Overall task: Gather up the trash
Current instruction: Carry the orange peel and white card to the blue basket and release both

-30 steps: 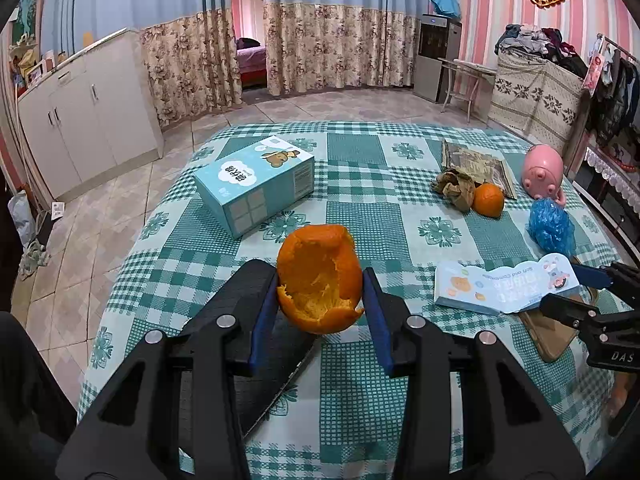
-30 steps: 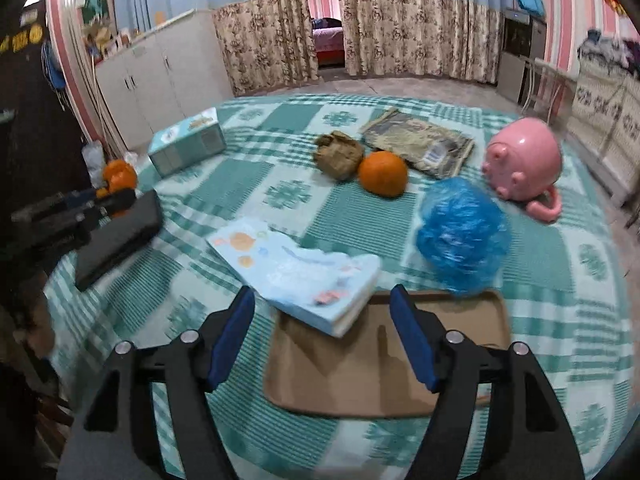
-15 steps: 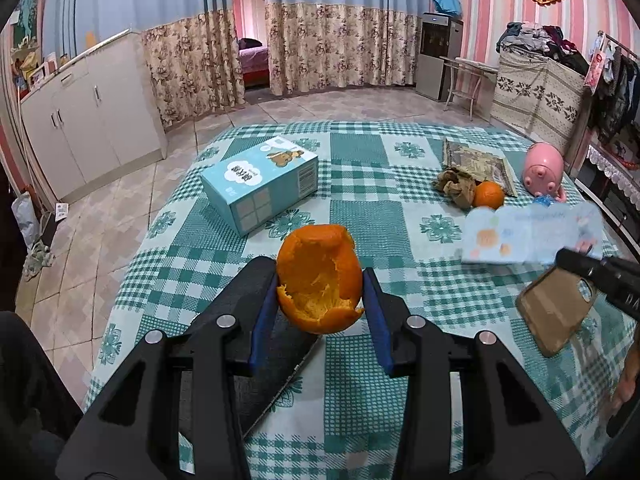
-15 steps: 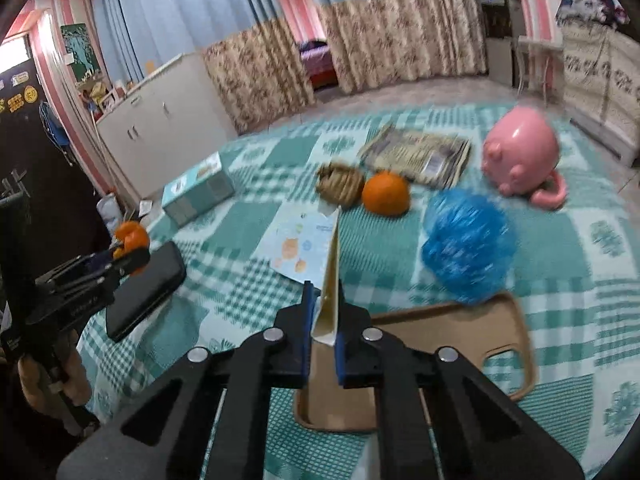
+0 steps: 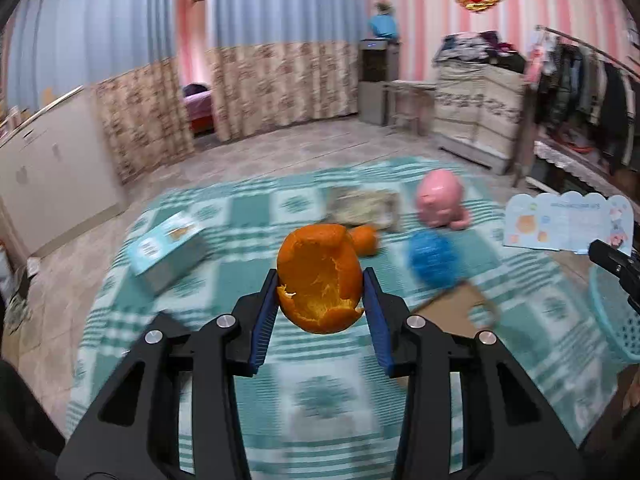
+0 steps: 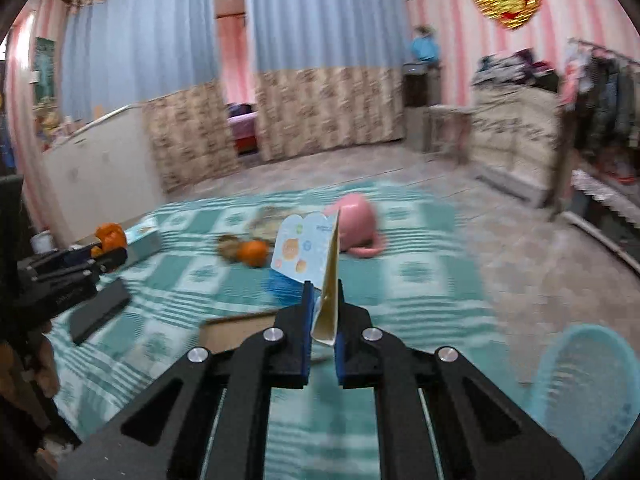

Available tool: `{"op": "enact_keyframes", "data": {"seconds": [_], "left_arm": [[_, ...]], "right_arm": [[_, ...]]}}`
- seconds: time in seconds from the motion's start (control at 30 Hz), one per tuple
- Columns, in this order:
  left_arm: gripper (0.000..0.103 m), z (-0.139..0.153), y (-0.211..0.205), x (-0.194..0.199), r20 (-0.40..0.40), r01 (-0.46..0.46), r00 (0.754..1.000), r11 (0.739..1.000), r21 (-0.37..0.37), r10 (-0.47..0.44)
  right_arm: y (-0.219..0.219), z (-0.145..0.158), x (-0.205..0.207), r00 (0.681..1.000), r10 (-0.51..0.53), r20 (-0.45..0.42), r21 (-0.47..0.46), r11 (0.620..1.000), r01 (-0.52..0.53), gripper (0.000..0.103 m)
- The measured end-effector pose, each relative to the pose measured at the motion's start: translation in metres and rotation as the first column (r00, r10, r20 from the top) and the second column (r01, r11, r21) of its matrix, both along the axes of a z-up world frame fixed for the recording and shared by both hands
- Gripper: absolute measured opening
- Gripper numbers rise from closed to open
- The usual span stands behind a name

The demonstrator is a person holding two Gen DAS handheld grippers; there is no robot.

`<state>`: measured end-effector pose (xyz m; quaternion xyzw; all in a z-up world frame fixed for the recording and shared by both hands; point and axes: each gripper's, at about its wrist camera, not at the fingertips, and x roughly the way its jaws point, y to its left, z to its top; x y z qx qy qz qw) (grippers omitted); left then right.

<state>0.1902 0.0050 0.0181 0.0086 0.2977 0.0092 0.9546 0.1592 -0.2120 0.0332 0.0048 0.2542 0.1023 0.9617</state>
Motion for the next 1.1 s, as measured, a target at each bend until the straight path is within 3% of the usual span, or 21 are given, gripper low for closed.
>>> {"op": "enact_keyframes", "data": {"seconds": [0.3,0.53,0.63,0.9,1.1], "left_arm": [[0.04,0.001,-0.119,0.003,0.033,0.229,0.973,0.973,-0.03,-0.228],[0.04,-0.022,-0.214,0.013,-0.006,0.383,0.923,0.922,-0.059,-0.384],[0.04,-0.033,-0.255,0.014,-0.01,0.444,0.895,0.895,-0.045,-0.445],[0.04,-0.064,-0.341,0.017,-0.042,0.593,0.8,0.8,-0.094,-0.598],[0.04,-0.083,-0.384,0.024,-0.064,0.636,0.766,0.769,-0.071,-0.64]], "right_arm": [[-0.128,0.001,-0.06,0.965,-0.262,0.027,-0.062,0.963,0.263,0.009],[-0.212,-0.017,-0.092,0.893,-0.449,0.003,-0.049,0.892,0.449,0.009],[-0.233,-0.031,-0.096,0.87,-0.492,-0.02,-0.044,0.87,0.491,0.009],[-0.271,-0.059,-0.105,0.825,-0.561,-0.069,-0.033,0.828,0.56,0.009],[-0.284,-0.07,-0.107,0.804,-0.589,-0.086,-0.026,0.808,0.589,0.009]]}}
